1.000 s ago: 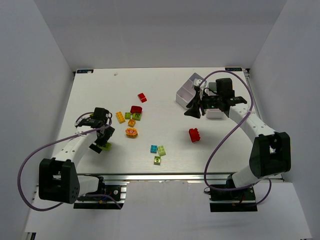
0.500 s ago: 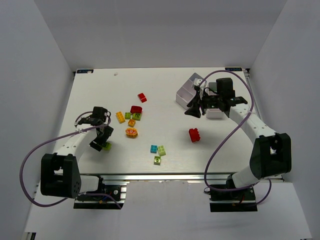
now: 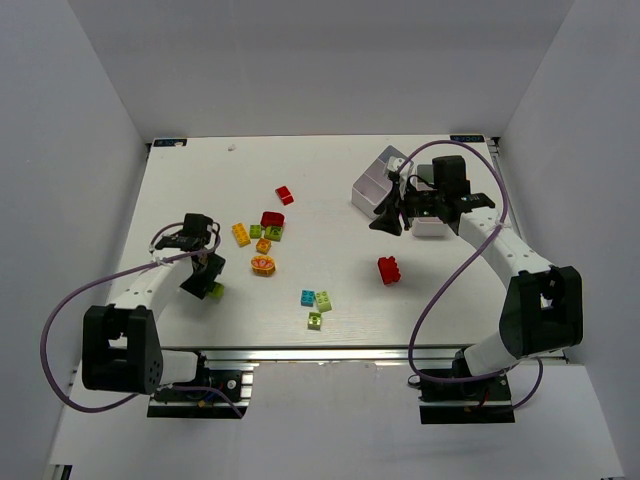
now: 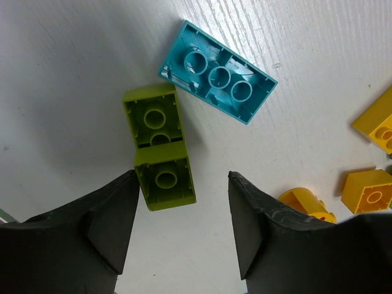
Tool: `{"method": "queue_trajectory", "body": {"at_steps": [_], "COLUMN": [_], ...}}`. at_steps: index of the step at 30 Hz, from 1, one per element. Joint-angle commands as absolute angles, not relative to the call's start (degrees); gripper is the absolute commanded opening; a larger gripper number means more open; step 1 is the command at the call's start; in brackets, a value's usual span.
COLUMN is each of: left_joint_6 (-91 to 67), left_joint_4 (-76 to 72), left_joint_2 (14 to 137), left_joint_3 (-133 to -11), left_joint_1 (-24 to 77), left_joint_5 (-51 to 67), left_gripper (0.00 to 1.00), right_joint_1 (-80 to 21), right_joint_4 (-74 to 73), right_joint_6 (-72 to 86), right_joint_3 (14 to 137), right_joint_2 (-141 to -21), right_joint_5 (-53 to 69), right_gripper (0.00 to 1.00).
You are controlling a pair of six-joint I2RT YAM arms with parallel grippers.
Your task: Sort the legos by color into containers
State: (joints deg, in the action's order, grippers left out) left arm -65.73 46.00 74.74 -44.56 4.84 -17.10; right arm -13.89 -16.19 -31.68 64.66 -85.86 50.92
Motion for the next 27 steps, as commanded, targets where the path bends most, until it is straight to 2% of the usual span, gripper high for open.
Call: {"method": "queue_trajectory", "body": {"at_steps": [1,13,18,23,25,26,27], "left_joint_6": [-65.3,-65.0,-64.6,-62.4,-61.1,-59.3,-58.5], "left_joint_4": [44.6,44.2,43.9,43.1,42.0,41.5,40.1], "left_joint_2": [75.0,73.6,72.6,71.1,69.7,69.1,67.5], "left_joint_3": [-43.9,-42.2,-41.9,-42.6,-43.4,-43.8,-44.2], "left_joint_1": [4.2,3.5,3.4,3.3,3.3,3.3,3.3], "left_joint_5": [-16.3,-15.5,-14.7,-11.8,-8.9,-7.9,-6.4], "left_gripper": [0.68,0.59,0.43,0.17,0.08,0.01,0.0], "right_joint_1": [-14.1,-14.2,-14.1,-14.1,-14.2,-14.1,-14.1], "right_joint_4": [-15.3,-15.5,-15.6,-15.9,-16.1,-16.1,-16.0], "right_joint_6": [-31.6,-32.0,-32.2,-32.3,-31.7,-31.1,-30.2], "right_joint_3": [66.1,65.8,65.7,65.8,65.9,66.1,66.4], "right_joint_2": [-85.2,-84.9,-84.9,-84.6,-84.5,-84.4,-84.5], "right_joint_5": [51.0,50.7,50.8,50.8,50.9,50.7,50.7], "right_gripper": [0.54,0.54,0.53,0.54,0.56,0.6,0.62]}}
